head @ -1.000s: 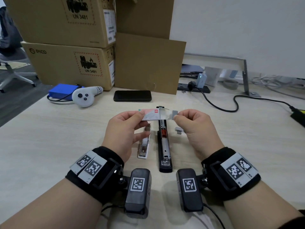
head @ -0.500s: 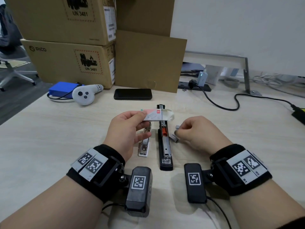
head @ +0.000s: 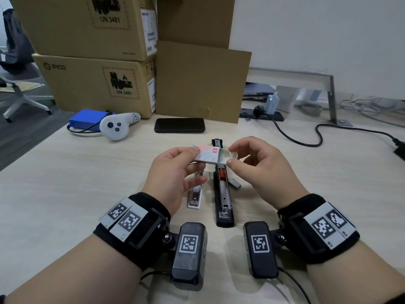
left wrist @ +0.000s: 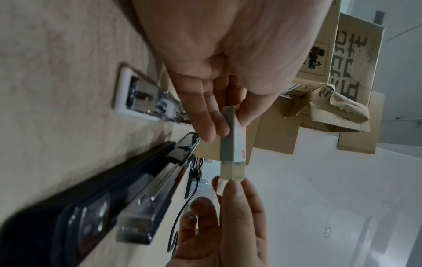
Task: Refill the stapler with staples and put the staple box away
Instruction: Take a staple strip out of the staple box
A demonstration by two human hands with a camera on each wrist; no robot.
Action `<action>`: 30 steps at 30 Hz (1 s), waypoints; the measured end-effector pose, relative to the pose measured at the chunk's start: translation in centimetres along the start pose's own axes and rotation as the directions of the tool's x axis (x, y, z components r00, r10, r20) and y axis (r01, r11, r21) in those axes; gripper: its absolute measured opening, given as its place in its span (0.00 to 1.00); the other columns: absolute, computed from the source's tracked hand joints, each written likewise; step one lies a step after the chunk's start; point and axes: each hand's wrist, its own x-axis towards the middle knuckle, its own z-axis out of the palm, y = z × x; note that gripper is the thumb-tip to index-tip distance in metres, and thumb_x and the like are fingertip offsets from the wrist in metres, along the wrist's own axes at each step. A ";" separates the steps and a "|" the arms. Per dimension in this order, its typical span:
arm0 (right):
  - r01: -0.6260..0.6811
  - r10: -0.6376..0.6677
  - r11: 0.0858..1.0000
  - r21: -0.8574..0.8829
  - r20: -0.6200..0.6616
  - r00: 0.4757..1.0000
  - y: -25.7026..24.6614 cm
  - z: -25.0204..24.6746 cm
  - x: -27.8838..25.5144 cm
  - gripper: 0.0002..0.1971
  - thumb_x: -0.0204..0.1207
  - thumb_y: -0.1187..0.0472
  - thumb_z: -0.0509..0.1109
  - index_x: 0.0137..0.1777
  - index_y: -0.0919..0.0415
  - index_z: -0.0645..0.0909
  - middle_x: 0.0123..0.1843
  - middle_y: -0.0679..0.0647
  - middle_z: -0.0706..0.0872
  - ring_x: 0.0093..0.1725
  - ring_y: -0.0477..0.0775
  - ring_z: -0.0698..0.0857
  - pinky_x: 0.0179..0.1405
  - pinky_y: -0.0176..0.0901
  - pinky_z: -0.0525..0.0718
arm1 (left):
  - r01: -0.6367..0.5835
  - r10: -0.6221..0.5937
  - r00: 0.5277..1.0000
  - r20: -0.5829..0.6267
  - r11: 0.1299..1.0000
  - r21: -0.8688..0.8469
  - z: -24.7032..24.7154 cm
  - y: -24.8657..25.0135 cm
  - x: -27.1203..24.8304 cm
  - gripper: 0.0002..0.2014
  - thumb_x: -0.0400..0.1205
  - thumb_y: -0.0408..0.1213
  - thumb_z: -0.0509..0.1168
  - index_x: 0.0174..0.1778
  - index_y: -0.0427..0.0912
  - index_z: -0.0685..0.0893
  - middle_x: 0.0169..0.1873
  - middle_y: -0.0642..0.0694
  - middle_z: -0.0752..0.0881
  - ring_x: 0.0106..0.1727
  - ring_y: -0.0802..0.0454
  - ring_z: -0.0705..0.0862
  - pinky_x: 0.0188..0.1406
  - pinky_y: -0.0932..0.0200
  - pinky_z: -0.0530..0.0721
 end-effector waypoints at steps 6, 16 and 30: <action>0.005 -0.005 1.000 0.013 -0.004 1.000 0.2 0.3 0.0 0.07 0.75 0.62 0.79 0.47 0.48 0.86 0.37 0.44 0.83 0.29 0.44 0.76 0.32 0.35 0.76 | 0.005 -0.005 0.999 0.052 1.000 0.003 0.1 -0.1 -0.2 0.03 0.85 0.33 0.69 0.50 0.38 0.86 0.40 0.42 0.94 0.34 0.55 0.90 0.29 0.58 0.92; 0.001 0.000 0.993 0.114 -0.015 1.000 0.0 0.7 0.0 0.05 0.80 0.61 0.75 0.51 0.50 0.88 0.41 0.46 0.88 0.36 0.43 0.82 0.40 0.42 0.82 | -0.020 0.020 0.999 0.042 1.000 -0.012 0.2 0.0 -0.3 0.03 0.85 0.33 0.71 0.49 0.41 0.83 0.40 0.41 0.94 0.36 0.51 0.91 0.28 0.56 0.91; 0.018 -0.016 0.994 0.104 -0.019 1.000 0.6 0.8 0.2 0.10 0.80 0.66 0.74 0.49 0.47 0.88 0.36 0.42 0.86 0.34 0.40 0.81 0.37 0.37 0.81 | -0.055 0.051 0.996 0.080 0.997 0.047 0.2 0.0 -0.5 0.03 0.85 0.34 0.71 0.49 0.41 0.83 0.43 0.38 0.95 0.38 0.50 0.92 0.30 0.56 0.92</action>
